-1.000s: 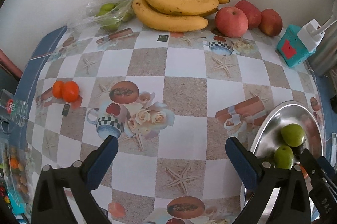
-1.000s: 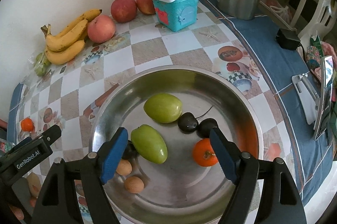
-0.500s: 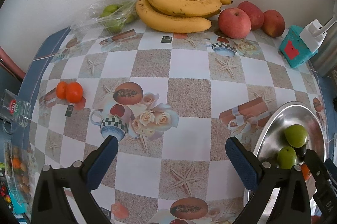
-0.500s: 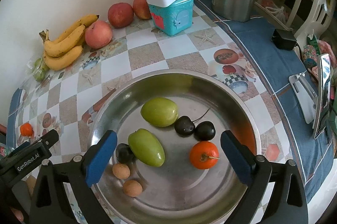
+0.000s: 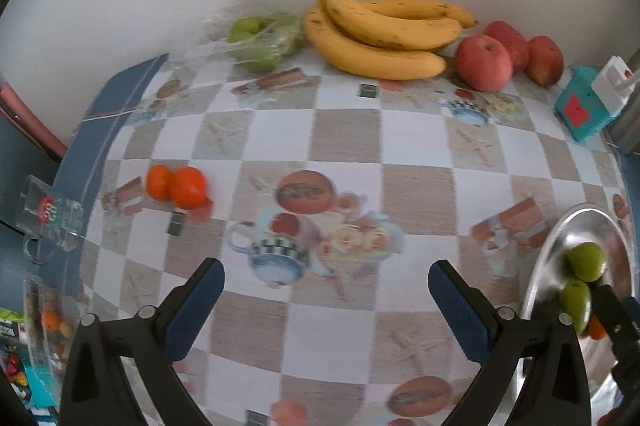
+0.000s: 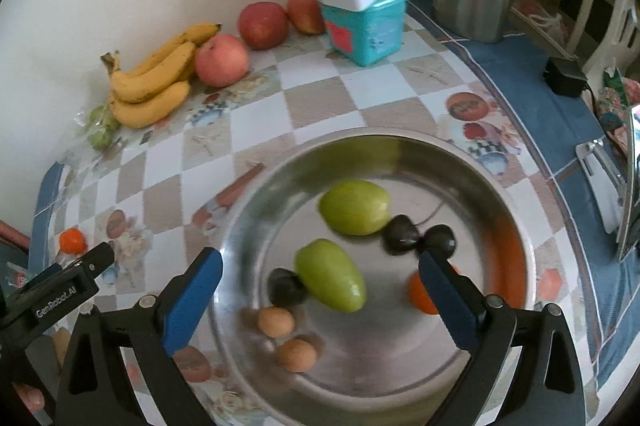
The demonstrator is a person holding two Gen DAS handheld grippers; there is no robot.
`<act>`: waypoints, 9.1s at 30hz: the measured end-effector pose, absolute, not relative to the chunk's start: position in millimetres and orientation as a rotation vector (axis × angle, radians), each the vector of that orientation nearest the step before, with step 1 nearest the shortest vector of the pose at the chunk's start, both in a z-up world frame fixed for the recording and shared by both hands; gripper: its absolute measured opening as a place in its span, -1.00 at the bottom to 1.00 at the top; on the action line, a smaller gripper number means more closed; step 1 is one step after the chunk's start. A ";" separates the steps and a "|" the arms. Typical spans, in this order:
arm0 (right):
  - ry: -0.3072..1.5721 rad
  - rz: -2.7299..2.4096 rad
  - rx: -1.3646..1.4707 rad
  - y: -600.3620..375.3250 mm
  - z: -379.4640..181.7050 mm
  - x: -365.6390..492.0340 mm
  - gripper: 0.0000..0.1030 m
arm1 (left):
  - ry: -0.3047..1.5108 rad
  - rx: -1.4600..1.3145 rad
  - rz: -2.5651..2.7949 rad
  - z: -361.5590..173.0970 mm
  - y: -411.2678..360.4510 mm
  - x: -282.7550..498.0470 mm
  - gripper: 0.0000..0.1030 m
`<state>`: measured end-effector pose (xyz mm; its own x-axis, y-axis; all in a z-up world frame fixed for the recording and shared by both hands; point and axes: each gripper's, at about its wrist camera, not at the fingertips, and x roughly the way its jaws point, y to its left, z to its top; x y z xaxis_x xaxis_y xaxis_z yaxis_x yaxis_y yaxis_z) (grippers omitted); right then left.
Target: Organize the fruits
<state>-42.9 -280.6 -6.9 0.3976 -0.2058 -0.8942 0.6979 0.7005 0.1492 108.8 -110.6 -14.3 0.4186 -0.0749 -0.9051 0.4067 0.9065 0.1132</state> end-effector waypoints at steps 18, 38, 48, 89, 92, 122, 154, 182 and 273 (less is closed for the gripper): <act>1.046 -0.468 0.441 -229.7 -17.2 -4.9 0.92 | 1.135 0.247 -0.250 -16.0 -32.2 150.4 1.00; 1.028 -0.192 0.318 -152.4 -18.9 56.2 0.91 | 1.208 -0.003 -0.238 -25.7 61.1 207.9 0.96; 1.044 -0.089 0.305 -115.9 -9.0 122.8 0.91 | 1.234 -0.023 -0.314 -16.9 69.0 243.5 0.70; 1.142 0.128 0.202 -33.6 -75.6 239.4 -0.21 | 1.381 -0.107 -0.462 -67.9 57.6 297.9 -0.26; 1.138 0.130 0.200 -31.5 -75.3 237.8 -0.22 | 1.391 -0.138 -0.447 -67.0 62.9 295.6 -0.26; 1.099 -0.131 0.362 -113.7 -5.8 60.1 -0.23 | 1.200 -0.084 -0.324 14.7 10.0 134.6 -0.27; 0.952 -0.440 0.527 -222.0 26.5 -54.0 -0.22 | 1.016 0.254 -0.536 41.0 -120.0 17.1 -0.26; 0.939 -0.656 0.713 -310.2 11.7 -122.3 -0.22 | 1.065 0.471 -0.754 7.7 -207.3 -51.8 -0.26; 1.084 -0.561 0.701 -287.6 -16.9 -98.7 -0.18 | 1.222 0.240 -0.435 -14.3 -133.7 33.1 0.44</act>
<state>-98.7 -287.6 -16.9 0.3701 -0.0714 -0.9262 0.7144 0.6592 0.2346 33.1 -133.7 -14.3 0.2736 -0.1927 -0.9423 0.4456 0.8937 -0.0534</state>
